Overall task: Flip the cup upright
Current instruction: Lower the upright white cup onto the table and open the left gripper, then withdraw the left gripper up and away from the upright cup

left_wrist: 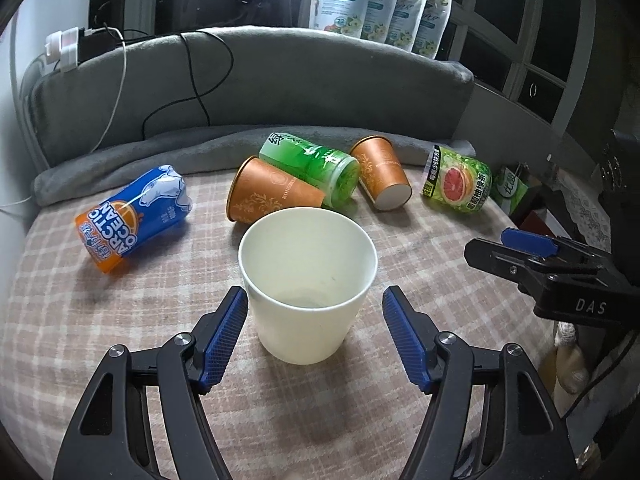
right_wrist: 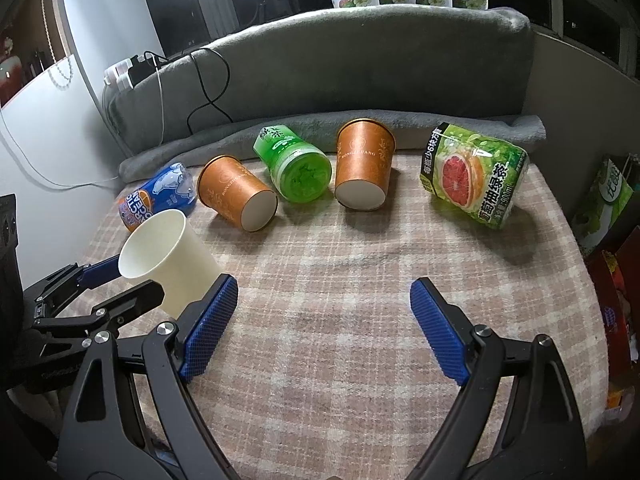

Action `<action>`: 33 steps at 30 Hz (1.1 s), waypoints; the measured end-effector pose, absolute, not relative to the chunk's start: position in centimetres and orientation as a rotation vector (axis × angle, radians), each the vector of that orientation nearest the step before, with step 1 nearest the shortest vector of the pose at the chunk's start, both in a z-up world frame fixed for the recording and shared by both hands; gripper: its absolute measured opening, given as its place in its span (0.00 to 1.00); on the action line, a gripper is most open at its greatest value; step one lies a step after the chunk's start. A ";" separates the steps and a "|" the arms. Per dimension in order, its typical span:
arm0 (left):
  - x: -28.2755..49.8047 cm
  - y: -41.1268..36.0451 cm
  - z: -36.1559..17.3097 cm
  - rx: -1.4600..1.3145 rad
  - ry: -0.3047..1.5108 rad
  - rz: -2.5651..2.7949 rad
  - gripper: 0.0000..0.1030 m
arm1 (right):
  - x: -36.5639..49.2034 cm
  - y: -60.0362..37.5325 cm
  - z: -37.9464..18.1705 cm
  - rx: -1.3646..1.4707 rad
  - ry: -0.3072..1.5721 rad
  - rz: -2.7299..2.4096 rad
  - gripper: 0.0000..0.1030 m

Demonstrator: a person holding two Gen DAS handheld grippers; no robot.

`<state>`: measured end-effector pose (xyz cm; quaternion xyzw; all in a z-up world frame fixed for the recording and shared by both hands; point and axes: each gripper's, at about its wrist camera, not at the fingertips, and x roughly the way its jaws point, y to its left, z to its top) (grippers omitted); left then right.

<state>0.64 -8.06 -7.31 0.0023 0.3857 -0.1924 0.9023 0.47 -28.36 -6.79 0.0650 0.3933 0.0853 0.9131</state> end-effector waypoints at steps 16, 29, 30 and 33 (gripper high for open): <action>-1.8 -5.1 -4.7 -0.052 0.712 -0.366 0.78 | -1.8 -28.5 -4.4 0.086 0.637 0.106 0.98; -3.4 -2.7 -0.8 -0.001 0.478 -0.201 0.83 | -2.5 -28.7 -2.9 0.034 0.540 -0.005 1.00; -3.4 -2.5 -0.5 0.009 0.461 -0.184 0.83 | -2.5 -28.8 -2.9 0.038 0.537 -0.013 1.00; -3.4 -1.9 0.0 0.008 0.434 -0.158 0.84 | -2.3 -29.0 -2.7 0.057 0.528 -0.033 1.00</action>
